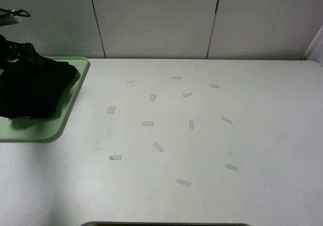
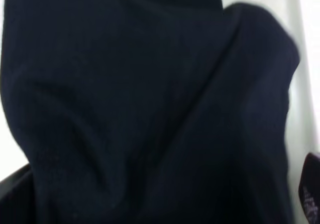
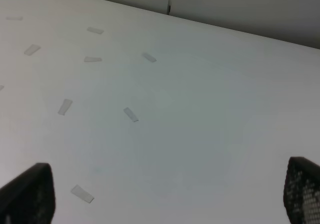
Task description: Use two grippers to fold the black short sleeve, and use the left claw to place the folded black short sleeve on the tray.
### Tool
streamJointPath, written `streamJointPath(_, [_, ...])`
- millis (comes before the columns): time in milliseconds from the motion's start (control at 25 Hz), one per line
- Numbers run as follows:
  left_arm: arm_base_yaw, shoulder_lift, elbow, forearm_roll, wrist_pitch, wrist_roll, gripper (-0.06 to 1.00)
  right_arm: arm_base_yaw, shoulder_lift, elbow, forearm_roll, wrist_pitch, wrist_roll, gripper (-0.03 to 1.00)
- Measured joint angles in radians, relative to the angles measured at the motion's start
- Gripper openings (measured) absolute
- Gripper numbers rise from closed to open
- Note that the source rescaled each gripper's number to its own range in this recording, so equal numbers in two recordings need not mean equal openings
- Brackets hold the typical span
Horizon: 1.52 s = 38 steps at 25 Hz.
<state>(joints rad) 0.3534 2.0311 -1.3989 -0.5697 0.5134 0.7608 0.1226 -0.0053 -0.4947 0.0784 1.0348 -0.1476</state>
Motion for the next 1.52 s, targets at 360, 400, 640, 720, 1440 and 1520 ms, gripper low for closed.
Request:
streamJointPath(360, [0.0,-0.099,-0.003,-0.164,0.004,0.191,1.0,0.0,0.0,0.0,0.0,0.0,0.0,1.0])
streamJointPath(400, [0.0,-0.11,-0.003,-0.172,0.006,0.204,1.0,0.0,0.0,0.0,0.0,0.0,0.0,1.0])
streamJointPath(640, [0.0,-0.124,0.0,-0.18,0.019,0.279,1.0,0.0,0.0,0.0,0.0,0.0,0.0,1.0])
streamJointPath(720, [0.0,-0.126,0.015,-0.181,0.019,0.305,1.0,0.0,0.0,0.0,0.0,0.0,0.0,1.0])
streamJointPath(1440, [0.0,-0.324,0.067,-0.467,0.248,0.526,1.0,0.0,0.0,0.0,0.0,0.0,0.0,1.0])
streamJointPath(1520, [0.0,-0.359,0.067,-0.467,0.344,0.52,1.0,0.0,0.0,0.0,0.0,0.0,0.0,1.0])
